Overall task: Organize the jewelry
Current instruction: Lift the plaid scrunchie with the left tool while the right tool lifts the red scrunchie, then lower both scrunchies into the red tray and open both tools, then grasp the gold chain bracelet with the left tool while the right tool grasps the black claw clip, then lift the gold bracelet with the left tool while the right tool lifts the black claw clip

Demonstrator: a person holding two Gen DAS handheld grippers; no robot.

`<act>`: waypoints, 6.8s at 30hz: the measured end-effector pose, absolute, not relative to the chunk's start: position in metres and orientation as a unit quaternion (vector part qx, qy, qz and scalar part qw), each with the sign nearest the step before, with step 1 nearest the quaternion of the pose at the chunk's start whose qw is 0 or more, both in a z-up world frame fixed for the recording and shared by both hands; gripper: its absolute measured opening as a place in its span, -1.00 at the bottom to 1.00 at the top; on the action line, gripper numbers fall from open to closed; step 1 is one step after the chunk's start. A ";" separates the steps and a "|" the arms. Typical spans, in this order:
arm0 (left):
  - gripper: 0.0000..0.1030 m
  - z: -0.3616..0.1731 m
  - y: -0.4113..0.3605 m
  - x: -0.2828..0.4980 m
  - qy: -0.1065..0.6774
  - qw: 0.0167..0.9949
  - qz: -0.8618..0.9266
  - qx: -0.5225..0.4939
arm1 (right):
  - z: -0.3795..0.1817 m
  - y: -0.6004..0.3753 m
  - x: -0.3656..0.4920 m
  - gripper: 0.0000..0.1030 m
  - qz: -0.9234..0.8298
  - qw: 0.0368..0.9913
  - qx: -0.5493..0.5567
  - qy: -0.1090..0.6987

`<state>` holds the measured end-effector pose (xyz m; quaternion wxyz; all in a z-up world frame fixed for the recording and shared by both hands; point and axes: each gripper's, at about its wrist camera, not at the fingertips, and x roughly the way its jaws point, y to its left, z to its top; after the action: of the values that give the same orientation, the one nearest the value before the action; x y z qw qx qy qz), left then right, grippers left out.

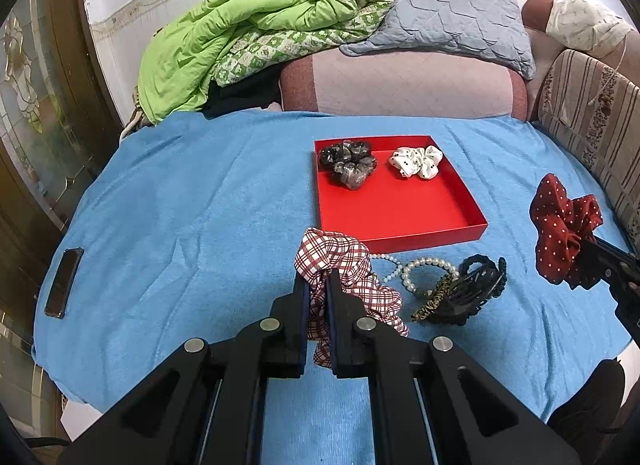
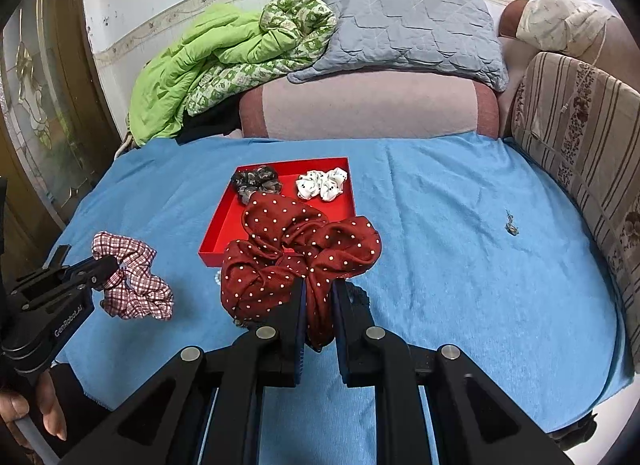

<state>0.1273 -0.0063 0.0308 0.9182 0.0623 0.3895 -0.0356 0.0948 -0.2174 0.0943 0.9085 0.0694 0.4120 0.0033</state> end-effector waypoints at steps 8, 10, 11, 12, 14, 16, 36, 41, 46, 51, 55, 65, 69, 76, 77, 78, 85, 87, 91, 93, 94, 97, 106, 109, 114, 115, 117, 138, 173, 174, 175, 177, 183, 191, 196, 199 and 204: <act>-0.85 0.023 -0.006 0.161 0.403 0.913 -0.037 0.051 | 0.085 -0.219 0.127 -0.73 0.006 0.905 0.072 0.419; -0.85 0.024 -0.007 0.173 0.404 0.913 -0.038 0.047 | 0.082 -0.222 0.137 -0.73 0.006 0.904 0.075 0.420; -0.85 0.024 -0.007 0.179 0.404 0.913 -0.039 0.046 | 0.081 -0.224 0.141 -0.73 0.006 0.904 0.076 0.421; -0.85 0.025 -0.008 0.184 0.403 0.913 -0.039 0.044 | 0.080 -0.225 0.146 -0.73 0.006 0.904 0.077 0.421; -0.85 0.026 -0.010 0.197 0.400 0.914 -0.044 0.042 | 0.076 -0.229 0.159 -0.73 0.003 0.903 0.080 0.422; -0.85 0.026 -0.012 0.209 0.398 0.915 -0.047 0.041 | 0.072 -0.234 0.171 -0.73 0.002 0.901 0.089 0.426; -0.85 -0.046 -0.030 0.334 0.444 0.894 -0.042 0.046 | 0.001 -0.219 0.288 -0.73 0.004 0.883 0.048 0.467; -0.85 -0.062 -0.029 0.344 0.458 0.887 -0.045 0.042 | -0.021 -0.219 0.309 -0.73 0.004 0.871 0.048 0.489; -0.85 -0.073 -0.031 0.354 0.457 0.887 -0.043 0.050 | -0.041 -0.220 0.317 -0.73 0.003 0.859 0.058 0.508; -0.79 -0.072 -0.031 0.359 0.453 0.889 -0.042 0.051 | -0.051 -0.223 0.322 -0.68 0.003 0.852 0.064 0.520; -0.69 -0.070 -0.031 0.356 0.452 0.890 -0.044 0.053 | -0.051 -0.226 0.324 -0.44 0.003 0.851 0.071 0.520; -0.18 -0.032 -0.030 0.322 0.422 0.903 -0.056 0.056 | -0.023 -0.215 0.308 -0.18 0.017 0.866 0.058 0.496; -0.10 -0.014 -0.024 0.298 0.401 0.913 -0.047 0.060 | -0.003 -0.213 0.293 -0.14 0.021 0.875 0.058 0.480; -0.06 -0.003 -0.009 0.265 0.393 0.917 -0.043 0.048 | 0.021 -0.220 0.257 -0.02 0.007 0.886 0.062 0.459; -0.05 -0.004 -0.007 0.261 0.395 0.917 -0.042 0.047 | 0.022 -0.222 0.254 -0.02 0.004 0.887 0.060 0.458; -0.05 -0.005 -0.006 0.257 0.399 0.915 -0.042 0.045 | 0.023 -0.223 0.249 -0.02 0.000 0.887 0.057 0.458; -0.05 -0.006 0.005 0.237 0.410 0.911 -0.037 0.026 | 0.014 -0.256 0.227 -0.01 -0.041 0.878 0.083 0.469; -0.05 -0.007 0.008 0.234 0.410 0.911 -0.035 0.022 | 0.012 -0.263 0.224 -0.01 -0.048 0.876 0.090 0.472; -0.05 -0.007 0.016 0.229 0.413 0.910 -0.021 0.019 | 0.010 -0.277 0.217 -0.01 -0.057 0.871 0.104 0.476; -0.05 -0.008 0.021 0.224 0.417 0.909 -0.019 0.011 | 0.012 -0.284 0.213 -0.01 -0.062 0.871 0.111 0.474; -0.05 -0.007 0.023 0.223 0.416 0.909 -0.019 0.009 | 0.013 -0.289 0.210 -0.01 -0.063 0.872 0.118 0.471; -0.05 -0.010 0.027 0.216 0.418 0.908 -0.014 0.011 | 0.014 -0.299 0.202 -0.01 -0.070 0.871 0.130 0.469; -0.05 -0.025 0.019 0.195 0.442 0.896 -0.052 -0.008 | 0.004 -0.312 0.168 -0.01 -0.075 0.859 0.156 0.481; -0.05 -0.027 0.008 0.185 0.444 0.892 -0.085 -0.009 | 0.000 -0.310 0.160 -0.01 -0.066 0.857 0.164 0.483; -0.05 -0.037 -0.022 0.168 0.448 0.881 -0.152 0.012 | -0.004 -0.299 0.151 0.00 -0.039 0.855 0.172 0.488; -0.05 -0.039 -0.029 0.167 0.449 0.878 -0.163 0.018 | -0.004 -0.295 0.150 0.00 -0.034 0.855 0.172 0.488; -0.05 -0.044 -0.042 0.164 0.450 0.873 -0.186 0.029 | -0.005 -0.290 0.149 0.01 -0.026 0.855 0.171 0.490; -0.86 -0.079 -0.066 0.177 0.496 0.839 -0.222 0.027 | -0.025 -0.248 0.141 0.11 0.046 0.835 0.196 0.512; -0.88 -0.014 -0.032 0.130 0.445 0.879 -0.167 0.019 | 0.036 -0.207 0.112 -0.85 0.059 0.881 0.119 0.454; -0.88 -0.012 -0.032 0.129 0.444 0.881 -0.165 0.021 | 0.038 -0.206 0.111 -0.85 0.059 0.882 0.116 0.452; -0.88 -0.011 -0.031 0.128 0.442 0.882 -0.163 0.023 | 0.041 -0.204 0.109 -0.85 0.059 0.884 0.112 0.450; -0.88 -0.008 -0.030 0.125 0.438 0.885 -0.156 0.029 | 0.045 -0.202 0.107 -0.85 0.058 0.887 0.107 0.446; -0.88 0.000 -0.027 0.119 0.423 0.895 -0.129 0.052 | 0.055 -0.201 0.102 -0.85 0.056 0.891 0.103 0.438; -0.88 0.011 -0.026 0.116 0.404 0.905 -0.108 0.073 | 0.065 -0.199 0.100 -0.85 0.048 0.896 0.095 0.430; -0.88 0.013 -0.025 0.116 0.403 0.906 -0.108 0.075 | 0.070 -0.200 0.102 -0.85 0.047 0.899 0.094 0.426; -0.88 0.013 -0.025 0.117 0.404 0.905 -0.108 0.075 | 0.073 -0.202 0.104 -0.85 0.046 0.900 0.095 0.424; -0.88 0.012 -0.024 0.123 0.409 0.903 -0.109 0.074 | 0.076 -0.206 0.110 -0.85 0.044 0.900 0.097 0.422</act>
<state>0.1233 -0.0238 0.0122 0.9029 0.0737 0.4091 -0.1092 0.1095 -0.2062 0.0755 0.9004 0.0968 0.4220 0.0436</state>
